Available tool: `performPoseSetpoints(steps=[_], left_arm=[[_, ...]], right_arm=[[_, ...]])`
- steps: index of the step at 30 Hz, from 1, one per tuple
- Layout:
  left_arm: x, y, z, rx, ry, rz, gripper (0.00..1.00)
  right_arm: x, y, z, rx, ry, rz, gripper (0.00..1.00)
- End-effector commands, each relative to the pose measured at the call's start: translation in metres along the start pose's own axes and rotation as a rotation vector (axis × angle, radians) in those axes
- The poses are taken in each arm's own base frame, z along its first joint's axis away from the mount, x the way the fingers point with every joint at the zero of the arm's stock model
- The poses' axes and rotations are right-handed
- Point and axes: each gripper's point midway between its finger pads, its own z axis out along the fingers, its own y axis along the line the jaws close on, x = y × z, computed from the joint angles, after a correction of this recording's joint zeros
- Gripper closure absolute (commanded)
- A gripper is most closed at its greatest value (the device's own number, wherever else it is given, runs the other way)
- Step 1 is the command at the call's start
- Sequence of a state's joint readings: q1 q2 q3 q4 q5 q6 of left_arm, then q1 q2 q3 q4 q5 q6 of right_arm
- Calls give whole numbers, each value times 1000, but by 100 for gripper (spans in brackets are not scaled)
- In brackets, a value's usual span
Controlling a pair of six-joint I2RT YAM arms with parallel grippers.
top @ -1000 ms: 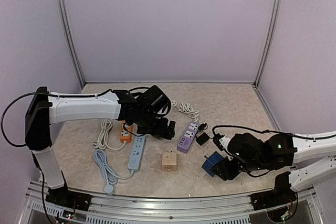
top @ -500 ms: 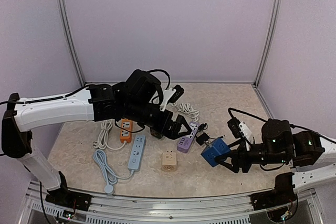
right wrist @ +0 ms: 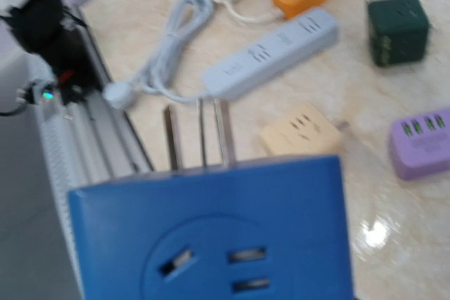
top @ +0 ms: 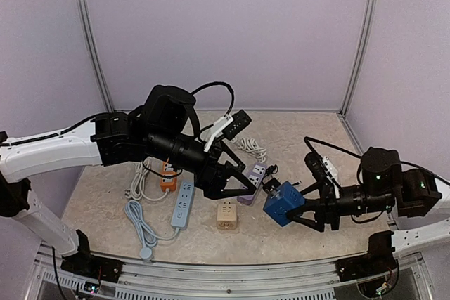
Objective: Insert the plug
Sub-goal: Pass from the right arm to the left
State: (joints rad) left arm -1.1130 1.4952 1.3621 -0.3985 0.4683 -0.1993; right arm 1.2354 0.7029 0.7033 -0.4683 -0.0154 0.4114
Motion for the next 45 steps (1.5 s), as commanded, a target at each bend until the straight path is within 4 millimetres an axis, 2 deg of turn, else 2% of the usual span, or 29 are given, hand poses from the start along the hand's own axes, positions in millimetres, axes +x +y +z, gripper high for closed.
performPoseSetpoints(steps=[1,4,9,13,16,22,35,41,45], left_arm=[[-4,-27,-12,106,-52,142,1],[-2,-35,-12,149,-40,180,1],[-12,-50,-5,225,-23,221,1],[-12,-55,10,269,25,218,1],[-9,-56,17,298,50,205,1],[-6,-61,23,324,71,199,2],[9,-70,43,350,135,218,24],[10,-69,46,352,136,216,50],[11,-69,48,352,136,210,62]], right_arm=[[-38,33,-27,-164,-172,-28,100],[-47,37,-38,-182,-213,-23,100],[-38,42,-27,-206,-152,-27,100],[-39,48,-23,-243,-151,-30,100],[-46,54,-29,-270,-183,-37,100],[-51,59,-34,-294,-200,-50,100],[-56,59,-24,-280,-185,-78,100],[-56,58,-25,-268,-187,-78,100],[-56,53,-27,-245,-191,-75,100]])
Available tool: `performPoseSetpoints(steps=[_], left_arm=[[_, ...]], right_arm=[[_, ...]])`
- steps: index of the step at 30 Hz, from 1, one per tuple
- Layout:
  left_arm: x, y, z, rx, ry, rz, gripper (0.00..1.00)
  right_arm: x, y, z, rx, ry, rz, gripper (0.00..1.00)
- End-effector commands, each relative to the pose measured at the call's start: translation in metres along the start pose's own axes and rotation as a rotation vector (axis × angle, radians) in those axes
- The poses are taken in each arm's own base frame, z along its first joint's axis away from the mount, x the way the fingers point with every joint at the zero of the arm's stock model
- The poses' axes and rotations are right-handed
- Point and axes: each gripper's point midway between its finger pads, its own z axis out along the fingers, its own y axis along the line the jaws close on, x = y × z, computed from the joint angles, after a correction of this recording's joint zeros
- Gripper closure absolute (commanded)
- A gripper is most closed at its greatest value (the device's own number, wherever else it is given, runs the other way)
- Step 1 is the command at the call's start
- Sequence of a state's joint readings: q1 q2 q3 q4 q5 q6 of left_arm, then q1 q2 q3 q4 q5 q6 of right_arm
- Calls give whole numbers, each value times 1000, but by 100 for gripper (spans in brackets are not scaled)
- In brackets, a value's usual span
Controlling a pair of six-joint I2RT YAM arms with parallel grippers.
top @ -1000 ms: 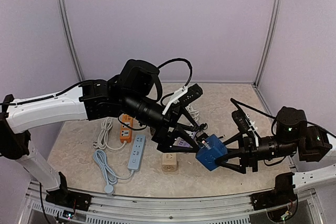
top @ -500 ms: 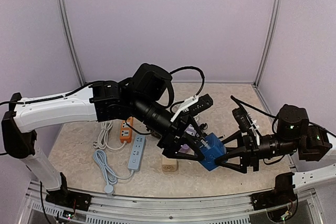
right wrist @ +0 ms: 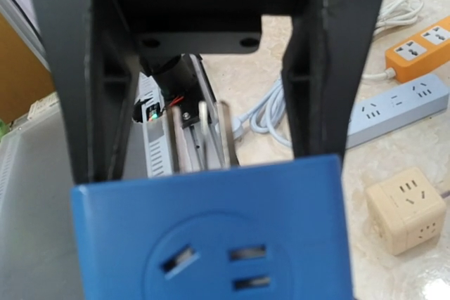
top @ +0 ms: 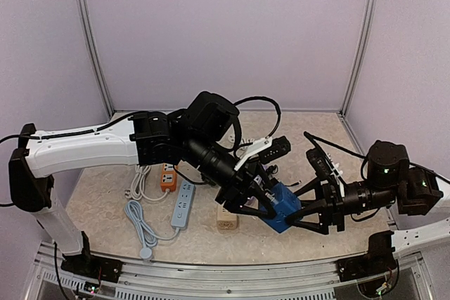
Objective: Insert the plug
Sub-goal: Pass from the right arm to the left
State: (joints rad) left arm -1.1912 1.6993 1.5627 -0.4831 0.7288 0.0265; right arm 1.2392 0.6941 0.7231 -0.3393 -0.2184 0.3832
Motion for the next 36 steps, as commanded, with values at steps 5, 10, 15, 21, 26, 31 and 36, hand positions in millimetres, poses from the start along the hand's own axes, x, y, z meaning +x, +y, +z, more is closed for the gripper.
performPoseSetpoints(steps=[5,10,15,21,26,31,36], left_arm=[[-3,-8,7,41,-3,-22,87],[-19,0,-13,100,-91,-186,90],[-27,41,-45,120,-183,-452,97],[-16,77,-55,78,-189,-713,100],[-5,106,-63,99,-201,-969,100],[5,136,-61,198,-225,-1212,100],[16,162,-59,239,-263,-1402,100]], right_arm=[[-28,0,-12,52,-81,-46,55],[-20,-35,-10,264,31,-77,14],[-22,-63,-4,435,132,-155,6],[-29,-89,-10,601,181,-249,0],[-44,-94,-24,660,119,-377,0],[-51,-106,-35,762,112,-553,0],[-38,-119,-30,868,216,-769,0]])
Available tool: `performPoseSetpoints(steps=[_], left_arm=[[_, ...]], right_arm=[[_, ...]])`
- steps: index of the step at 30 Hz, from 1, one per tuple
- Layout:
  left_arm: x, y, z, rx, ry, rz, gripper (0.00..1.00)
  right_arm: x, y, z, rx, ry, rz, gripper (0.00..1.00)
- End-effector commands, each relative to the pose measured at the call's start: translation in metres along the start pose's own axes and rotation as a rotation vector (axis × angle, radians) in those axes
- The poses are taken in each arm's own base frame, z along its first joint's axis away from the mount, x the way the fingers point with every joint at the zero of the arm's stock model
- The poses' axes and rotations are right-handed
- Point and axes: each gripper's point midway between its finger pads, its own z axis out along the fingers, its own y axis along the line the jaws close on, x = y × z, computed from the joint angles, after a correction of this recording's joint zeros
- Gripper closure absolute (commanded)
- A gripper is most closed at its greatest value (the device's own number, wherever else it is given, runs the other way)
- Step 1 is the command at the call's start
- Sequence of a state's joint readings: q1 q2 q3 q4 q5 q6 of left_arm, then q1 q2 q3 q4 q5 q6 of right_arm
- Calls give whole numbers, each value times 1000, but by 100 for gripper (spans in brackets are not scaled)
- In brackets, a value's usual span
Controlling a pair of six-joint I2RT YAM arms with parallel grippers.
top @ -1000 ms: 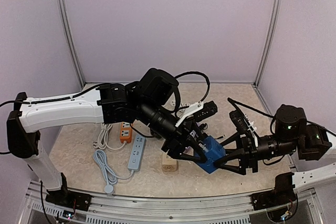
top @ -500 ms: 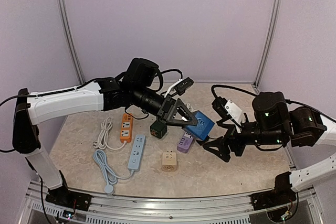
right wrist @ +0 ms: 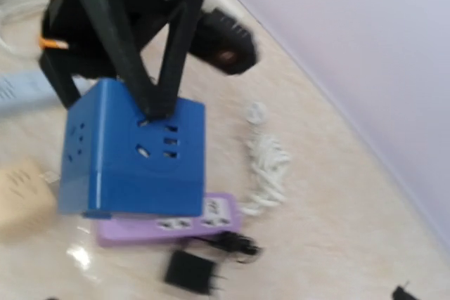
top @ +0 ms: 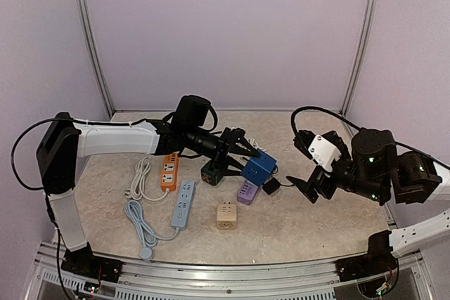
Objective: Insert the plug
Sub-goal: Pass from the right arm to the left
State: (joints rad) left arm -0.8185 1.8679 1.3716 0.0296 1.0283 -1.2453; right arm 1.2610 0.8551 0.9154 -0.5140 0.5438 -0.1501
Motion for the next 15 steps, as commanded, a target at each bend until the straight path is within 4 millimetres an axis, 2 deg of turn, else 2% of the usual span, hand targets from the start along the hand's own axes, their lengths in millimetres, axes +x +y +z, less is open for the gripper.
performPoseSetpoints(steps=[1,3,7,10,15], left_arm=[[-12,-6,1,96,18,-167,100],[-15,-7,4,111,31,-209,100],[-22,-8,9,145,49,-234,100],[-22,-14,10,169,56,-221,100],[-15,-20,15,179,78,-209,100]], right_arm=[[16,2,12,136,48,-313,0],[22,8,14,197,63,-445,0],[14,14,11,263,28,-591,0],[3,15,6,267,-43,-587,0],[-1,22,6,247,-106,-609,0]])
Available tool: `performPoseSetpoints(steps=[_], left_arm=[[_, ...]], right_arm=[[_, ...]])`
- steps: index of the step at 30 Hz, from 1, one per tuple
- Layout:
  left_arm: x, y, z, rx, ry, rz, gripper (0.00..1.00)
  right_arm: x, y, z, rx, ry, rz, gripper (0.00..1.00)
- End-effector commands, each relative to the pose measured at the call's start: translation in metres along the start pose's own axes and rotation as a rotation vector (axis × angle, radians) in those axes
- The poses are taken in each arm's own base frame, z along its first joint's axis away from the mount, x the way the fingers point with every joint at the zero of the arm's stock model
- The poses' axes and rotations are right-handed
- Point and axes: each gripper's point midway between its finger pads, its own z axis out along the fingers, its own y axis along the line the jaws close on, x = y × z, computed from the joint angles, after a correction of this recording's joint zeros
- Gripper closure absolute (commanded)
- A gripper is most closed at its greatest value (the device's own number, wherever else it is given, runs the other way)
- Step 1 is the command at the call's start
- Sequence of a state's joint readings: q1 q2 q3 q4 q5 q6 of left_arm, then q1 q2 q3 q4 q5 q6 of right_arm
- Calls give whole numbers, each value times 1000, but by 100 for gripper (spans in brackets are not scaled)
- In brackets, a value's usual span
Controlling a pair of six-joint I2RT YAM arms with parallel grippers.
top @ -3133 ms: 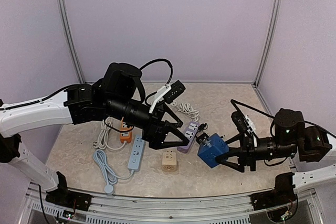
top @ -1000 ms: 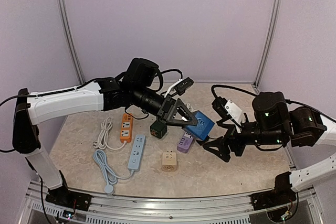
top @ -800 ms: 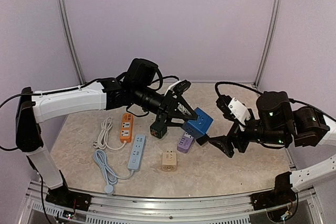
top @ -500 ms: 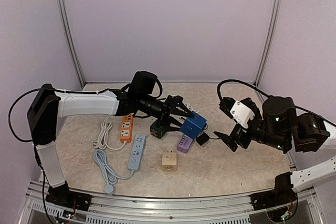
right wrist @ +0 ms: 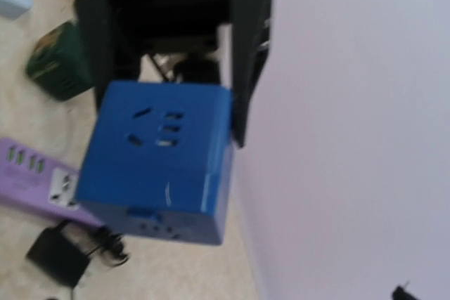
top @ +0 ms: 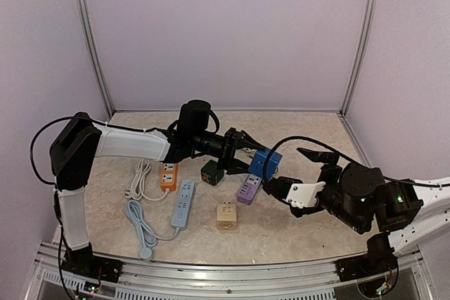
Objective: Insert the plug
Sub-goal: Pass from the right arm to the left, then pass from the left arm to the right
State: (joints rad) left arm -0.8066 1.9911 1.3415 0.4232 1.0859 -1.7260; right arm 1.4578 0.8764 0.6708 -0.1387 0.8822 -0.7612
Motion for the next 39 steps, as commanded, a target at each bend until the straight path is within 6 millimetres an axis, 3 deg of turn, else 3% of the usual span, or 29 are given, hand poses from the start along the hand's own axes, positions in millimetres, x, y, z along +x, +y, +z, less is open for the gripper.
performPoseSetpoints(steps=[1,7,15,24,29,36,39], left_arm=[[17,-22,7,48,60,65,100],[38,-35,21,74,127,104,100],[61,-49,34,79,184,158,100],[69,-56,47,118,241,158,100],[71,-56,51,117,254,156,100],[73,-52,58,108,271,143,100],[74,-53,59,111,278,149,100]], right_arm=[[-11,-9,-2,52,-59,-19,0],[-13,-8,-2,84,-91,-13,2],[-15,-23,-21,148,-225,-17,8],[-8,-4,-12,144,-189,-126,12],[-5,-6,-14,163,-190,-126,15],[0,-1,-10,175,-162,-163,23],[1,1,-9,173,-157,-169,32]])
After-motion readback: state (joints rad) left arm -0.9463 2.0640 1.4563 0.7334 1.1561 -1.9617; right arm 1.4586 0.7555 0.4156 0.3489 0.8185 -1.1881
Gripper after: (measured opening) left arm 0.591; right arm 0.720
